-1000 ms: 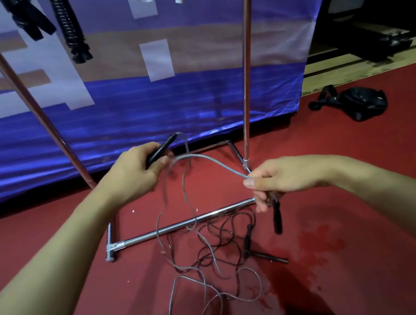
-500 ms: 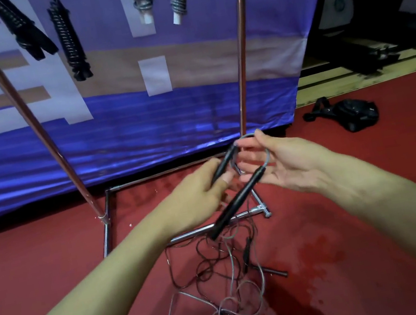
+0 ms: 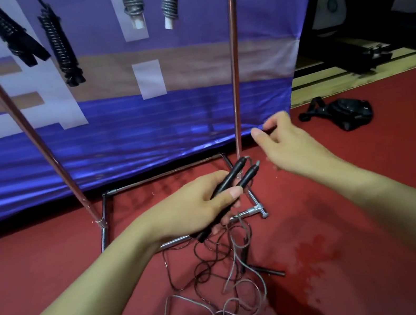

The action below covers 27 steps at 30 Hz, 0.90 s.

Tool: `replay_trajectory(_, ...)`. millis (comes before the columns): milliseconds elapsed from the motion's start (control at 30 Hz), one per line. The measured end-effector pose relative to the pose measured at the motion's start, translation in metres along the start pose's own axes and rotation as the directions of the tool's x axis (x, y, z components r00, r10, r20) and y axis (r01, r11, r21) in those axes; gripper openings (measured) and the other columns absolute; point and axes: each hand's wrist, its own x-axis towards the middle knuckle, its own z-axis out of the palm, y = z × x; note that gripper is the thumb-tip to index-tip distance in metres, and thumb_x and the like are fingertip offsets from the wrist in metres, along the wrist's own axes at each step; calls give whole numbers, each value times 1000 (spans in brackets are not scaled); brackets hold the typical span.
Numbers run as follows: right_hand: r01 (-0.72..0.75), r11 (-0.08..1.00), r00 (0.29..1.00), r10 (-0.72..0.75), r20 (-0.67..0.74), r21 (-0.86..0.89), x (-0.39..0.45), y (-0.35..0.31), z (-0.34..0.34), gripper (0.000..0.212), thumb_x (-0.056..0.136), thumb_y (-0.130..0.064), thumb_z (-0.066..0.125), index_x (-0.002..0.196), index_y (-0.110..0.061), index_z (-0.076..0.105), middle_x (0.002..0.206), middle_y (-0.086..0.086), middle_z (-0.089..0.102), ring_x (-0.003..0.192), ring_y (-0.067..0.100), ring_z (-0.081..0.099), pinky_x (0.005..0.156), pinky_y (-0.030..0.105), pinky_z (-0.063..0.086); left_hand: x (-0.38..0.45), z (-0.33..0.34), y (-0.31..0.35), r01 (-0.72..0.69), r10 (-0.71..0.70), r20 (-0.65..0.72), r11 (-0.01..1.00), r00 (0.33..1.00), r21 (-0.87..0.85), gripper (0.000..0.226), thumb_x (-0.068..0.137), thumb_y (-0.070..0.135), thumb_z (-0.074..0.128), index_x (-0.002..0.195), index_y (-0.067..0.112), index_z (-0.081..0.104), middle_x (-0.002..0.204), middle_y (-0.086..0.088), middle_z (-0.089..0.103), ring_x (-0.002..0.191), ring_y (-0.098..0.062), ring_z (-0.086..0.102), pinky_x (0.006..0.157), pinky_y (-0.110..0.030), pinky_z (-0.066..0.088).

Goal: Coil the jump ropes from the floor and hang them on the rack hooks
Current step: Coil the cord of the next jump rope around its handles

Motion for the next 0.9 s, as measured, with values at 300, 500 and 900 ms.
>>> replay_trajectory(300, 73, 827, 933, -255, 255, 558, -17, 5, 17, 38, 112, -35, 31, 89, -14, 52, 64, -4, 52, 65, 17, 54, 80, 36, 51, 3, -9, 4, -70, 37, -150, 973, 988, -220, 24, 108, 29, 50, 106, 5, 54, 71, 4, 62, 57, -18, 57, 51, -25, 48)
replay_trajectory(500, 64, 760, 988, -141, 68, 647, -10, 1, 9, 37, 108, -42, 44, 80, -18, 48, 61, -8, 28, 54, 13, 24, 54, 36, 20, 9, -6, 8, -10, -25, -103, 944, 994, -328, 38, 91, 37, 65, 112, 6, 69, 88, -3, 74, 72, -20, 69, 74, -35, 58)
replay_trajectory(900, 173, 939, 971, -213, 107, 297, -24, 1, 18, 12, 109, -17, 41, 110, -15, 53, 80, -7, 65, 69, 7, 62, 71, 20, 49, 23, 19, 9, -131, 10, -356, 939, 934, -317, 29, 99, 43, 58, 121, 25, 61, 118, -24, 65, 106, -35, 70, 76, -38, 64)
